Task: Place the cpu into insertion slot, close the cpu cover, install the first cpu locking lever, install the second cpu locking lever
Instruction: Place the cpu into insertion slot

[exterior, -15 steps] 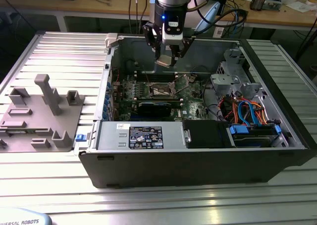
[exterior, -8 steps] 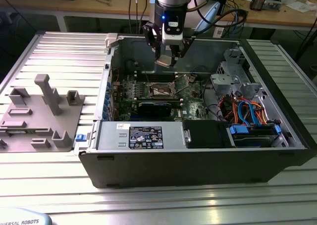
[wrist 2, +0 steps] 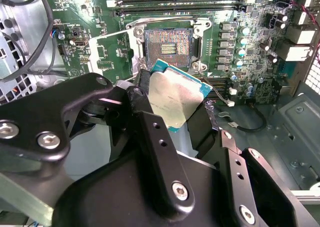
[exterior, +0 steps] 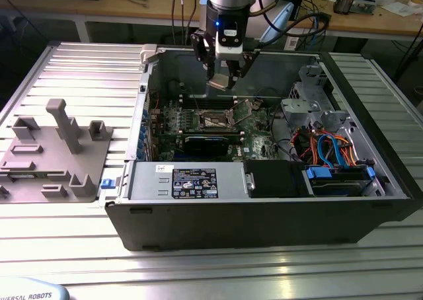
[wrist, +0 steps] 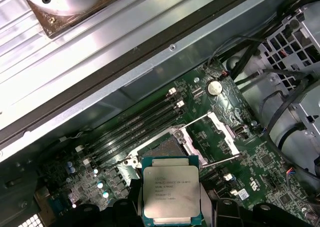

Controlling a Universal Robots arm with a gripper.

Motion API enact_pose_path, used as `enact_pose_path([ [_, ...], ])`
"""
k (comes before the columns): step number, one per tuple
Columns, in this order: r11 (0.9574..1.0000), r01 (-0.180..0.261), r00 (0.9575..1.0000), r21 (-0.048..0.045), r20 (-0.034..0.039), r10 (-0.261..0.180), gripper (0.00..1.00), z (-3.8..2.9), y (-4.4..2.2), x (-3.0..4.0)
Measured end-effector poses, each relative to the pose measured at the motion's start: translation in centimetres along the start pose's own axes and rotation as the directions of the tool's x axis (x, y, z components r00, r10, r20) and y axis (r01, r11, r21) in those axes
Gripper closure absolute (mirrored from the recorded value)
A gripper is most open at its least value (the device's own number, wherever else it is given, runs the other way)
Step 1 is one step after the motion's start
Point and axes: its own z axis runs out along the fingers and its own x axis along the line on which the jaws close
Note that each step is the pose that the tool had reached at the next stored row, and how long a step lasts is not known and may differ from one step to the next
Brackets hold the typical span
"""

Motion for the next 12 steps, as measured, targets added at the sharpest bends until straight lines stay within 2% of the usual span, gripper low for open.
enact_pose_path([
  [12,1.0,-0.007,1.0,-0.0001,0.0004,0.007,0.46,0.05,0.0,0.0],
])
